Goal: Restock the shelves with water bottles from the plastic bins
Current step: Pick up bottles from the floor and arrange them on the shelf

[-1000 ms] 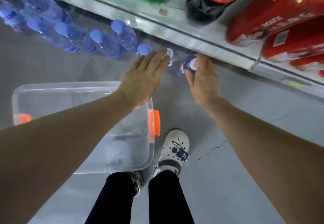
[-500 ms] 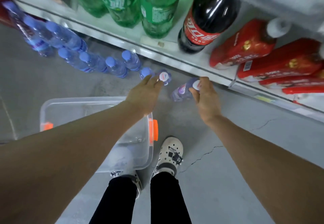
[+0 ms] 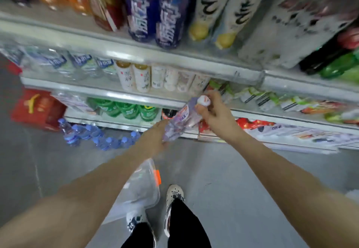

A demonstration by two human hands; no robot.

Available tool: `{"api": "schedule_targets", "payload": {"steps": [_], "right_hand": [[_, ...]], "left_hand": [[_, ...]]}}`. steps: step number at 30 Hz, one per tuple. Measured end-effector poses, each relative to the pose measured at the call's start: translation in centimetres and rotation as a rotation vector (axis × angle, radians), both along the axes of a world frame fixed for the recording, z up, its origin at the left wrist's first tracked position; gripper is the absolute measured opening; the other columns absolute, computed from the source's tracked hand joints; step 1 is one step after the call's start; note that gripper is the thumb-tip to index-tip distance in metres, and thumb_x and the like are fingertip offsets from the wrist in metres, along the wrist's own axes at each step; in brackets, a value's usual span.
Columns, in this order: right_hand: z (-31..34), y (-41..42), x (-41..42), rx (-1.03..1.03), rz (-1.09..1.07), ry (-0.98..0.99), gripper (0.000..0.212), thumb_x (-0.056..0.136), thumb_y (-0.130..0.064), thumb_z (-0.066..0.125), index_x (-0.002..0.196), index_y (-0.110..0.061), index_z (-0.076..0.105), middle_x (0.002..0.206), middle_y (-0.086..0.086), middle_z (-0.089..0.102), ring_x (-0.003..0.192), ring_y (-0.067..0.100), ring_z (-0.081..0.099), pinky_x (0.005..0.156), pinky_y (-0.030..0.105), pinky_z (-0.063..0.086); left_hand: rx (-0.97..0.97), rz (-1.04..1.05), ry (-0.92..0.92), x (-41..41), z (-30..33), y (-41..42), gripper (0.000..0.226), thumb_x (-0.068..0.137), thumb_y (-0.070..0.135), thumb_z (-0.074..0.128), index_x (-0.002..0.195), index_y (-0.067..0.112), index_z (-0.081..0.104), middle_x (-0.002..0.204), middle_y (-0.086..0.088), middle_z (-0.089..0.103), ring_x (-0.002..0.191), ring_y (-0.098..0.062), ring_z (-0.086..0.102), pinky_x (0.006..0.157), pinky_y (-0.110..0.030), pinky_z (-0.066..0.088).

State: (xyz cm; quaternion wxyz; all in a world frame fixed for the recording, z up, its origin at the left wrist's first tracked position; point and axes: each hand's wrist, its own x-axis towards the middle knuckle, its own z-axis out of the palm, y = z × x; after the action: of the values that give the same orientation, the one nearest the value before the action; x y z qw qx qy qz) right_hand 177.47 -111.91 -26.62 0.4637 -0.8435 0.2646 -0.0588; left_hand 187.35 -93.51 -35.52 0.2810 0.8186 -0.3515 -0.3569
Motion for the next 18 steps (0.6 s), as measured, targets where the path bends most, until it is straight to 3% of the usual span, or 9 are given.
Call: {"api": "schedule_targets", "payload": {"steps": [2, 4, 6, 9, 12, 15, 18], "right_hand": [[6.5, 0.2, 0.4, -0.01, 0.005, -0.066, 0.029, 0.086, -0.041, 0.061, 0.108, -0.033, 0.043, 0.093, 0.002, 0.061, 0.081, 0.013, 0.056, 0.077, 0.042, 0.048], [12.3, 0.3, 0.6, -0.015, 0.026, -0.148, 0.027, 0.083, -0.05, 0.059, 0.103, -0.039, 0.045, 0.094, 0.013, 0.061, 0.081, 0.018, 0.056, 0.078, 0.05, 0.05], [18.0, 0.9, 0.8, -0.011, 0.022, -0.225, 0.024, 0.087, -0.046, 0.059, 0.105, -0.035, 0.049, 0.096, 0.0, 0.061, 0.083, 0.008, 0.058, 0.078, 0.043, 0.051], [25.2, 1.4, 1.4, -0.018, 0.007, -0.336, 0.018, 0.097, -0.03, 0.057, 0.113, -0.025, 0.052, 0.104, -0.007, 0.062, 0.089, -0.003, 0.061, 0.074, 0.019, 0.047], [30.3, 1.8, 2.0, -0.026, -0.028, -0.379, 0.021, 0.099, -0.025, 0.052, 0.119, -0.022, 0.052, 0.115, 0.0, 0.062, 0.106, 0.013, 0.061, 0.088, 0.029, 0.051], [35.5, 2.2, 2.0, -0.175, -0.072, -0.416, 0.025, 0.099, -0.031, 0.044, 0.122, -0.025, 0.051, 0.11, -0.007, 0.062, 0.104, 0.011, 0.061, 0.097, 0.041, 0.049], [40.5, 2.1, 1.5, -0.383, -0.084, -0.461, 0.029, 0.104, -0.034, 0.036, 0.124, -0.021, 0.051, 0.109, -0.005, 0.063, 0.102, 0.01, 0.059, 0.093, 0.033, 0.044]], "left_hand": [[-0.056, -0.033, 0.013, 0.8, 5.8, 0.3, 0.075, 0.08, 0.028, 0.076, 0.142, 0.01, 0.04, 0.135, -0.009, 0.053, 0.119, -0.02, 0.053, 0.098, -0.026, 0.04], [-0.092, -0.07, 0.029, 1.3, 11.5, 0.4, 0.085, 0.069, 0.045, 0.077, 0.14, 0.014, 0.042, 0.129, -0.004, 0.058, 0.117, -0.021, 0.056, 0.098, -0.032, 0.045], [-0.121, -0.1, 0.032, 1.7, 16.7, 0.4, 0.088, 0.065, 0.05, 0.077, 0.139, 0.016, 0.042, 0.127, 0.003, 0.056, 0.118, -0.019, 0.056, 0.101, -0.036, 0.046], [-0.203, -0.116, 0.053, 1.6, 23.4, 0.0, 0.065, 0.078, 0.026, 0.08, 0.133, 0.021, 0.045, 0.122, 0.009, 0.055, 0.113, -0.01, 0.057, 0.095, -0.023, 0.046], [-0.319, -0.087, -0.002, 0.9, 28.8, -0.3, 0.061, 0.074, 0.029, 0.083, 0.123, 0.034, 0.046, 0.11, 0.015, 0.06, 0.09, 0.001, 0.062, 0.075, -0.013, 0.048], [-0.39, -0.076, -0.109, 0.5, 34.0, -0.6, 0.062, 0.069, 0.04, 0.084, 0.121, 0.035, 0.051, 0.108, 0.015, 0.065, 0.093, -0.002, 0.063, 0.081, -0.021, 0.048], [-0.43, -0.085, -0.217, 0.3, 39.2, -1.5, 0.064, 0.064, 0.046, 0.084, 0.118, 0.035, 0.053, 0.105, 0.016, 0.067, 0.093, -0.001, 0.063, 0.088, -0.026, 0.051]]}}
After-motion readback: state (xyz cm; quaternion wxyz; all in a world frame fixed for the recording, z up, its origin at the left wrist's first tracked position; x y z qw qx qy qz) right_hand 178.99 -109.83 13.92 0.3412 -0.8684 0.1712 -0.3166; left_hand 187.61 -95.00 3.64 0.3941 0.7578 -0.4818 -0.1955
